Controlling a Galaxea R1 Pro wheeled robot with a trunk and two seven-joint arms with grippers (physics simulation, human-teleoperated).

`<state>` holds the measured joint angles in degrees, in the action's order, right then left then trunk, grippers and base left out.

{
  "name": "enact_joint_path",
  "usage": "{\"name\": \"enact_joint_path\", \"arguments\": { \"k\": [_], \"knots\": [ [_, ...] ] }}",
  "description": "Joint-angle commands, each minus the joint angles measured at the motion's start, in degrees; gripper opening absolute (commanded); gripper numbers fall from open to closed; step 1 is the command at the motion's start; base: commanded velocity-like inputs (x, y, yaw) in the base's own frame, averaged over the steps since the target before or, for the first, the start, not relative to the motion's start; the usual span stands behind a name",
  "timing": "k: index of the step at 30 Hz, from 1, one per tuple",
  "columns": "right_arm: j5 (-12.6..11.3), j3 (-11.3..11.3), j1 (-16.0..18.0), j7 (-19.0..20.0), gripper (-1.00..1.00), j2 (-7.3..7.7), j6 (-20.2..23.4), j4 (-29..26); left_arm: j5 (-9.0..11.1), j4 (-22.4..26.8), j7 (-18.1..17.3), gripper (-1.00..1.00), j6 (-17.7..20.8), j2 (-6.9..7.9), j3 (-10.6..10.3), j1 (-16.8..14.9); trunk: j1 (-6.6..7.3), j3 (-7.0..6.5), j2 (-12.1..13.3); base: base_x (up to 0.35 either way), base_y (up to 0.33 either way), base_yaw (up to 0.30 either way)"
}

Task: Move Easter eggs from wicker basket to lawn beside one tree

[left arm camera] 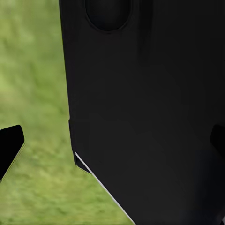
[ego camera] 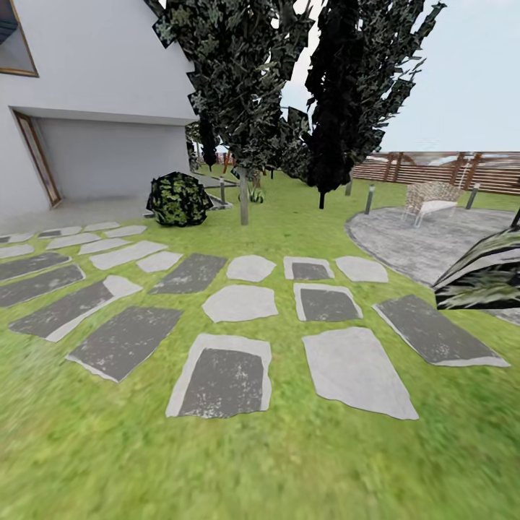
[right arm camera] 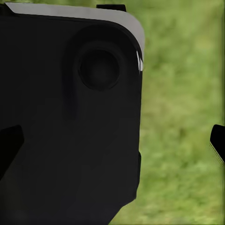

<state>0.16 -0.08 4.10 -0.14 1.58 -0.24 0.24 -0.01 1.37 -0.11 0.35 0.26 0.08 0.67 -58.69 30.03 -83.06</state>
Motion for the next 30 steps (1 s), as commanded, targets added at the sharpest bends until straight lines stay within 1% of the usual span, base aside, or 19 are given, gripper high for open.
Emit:
{"name": "enact_joint_path", "arguments": {
  "k": [1, 30],
  "knots": [
    [0.0, 0.0, 0.0, 0.0, 1.00, 0.00, 0.0, 0.0, 0.0, 0.1, 0.0, 1.00, 0.0, 0.00, 0.0, 0.0, -0.04, 0.04, 0.0, 0.342, 0.000, 0.000],
    [0.0, -0.1, 0.0, 0.0, 1.00, 0.00, 0.0, 0.0, 0.0, 0.1, 0.0, 1.00, 0.0, 0.00, 0.0, 0.0, -0.04, 0.04, 0.0, 0.342, 0.000, 0.000]
  ]
}}
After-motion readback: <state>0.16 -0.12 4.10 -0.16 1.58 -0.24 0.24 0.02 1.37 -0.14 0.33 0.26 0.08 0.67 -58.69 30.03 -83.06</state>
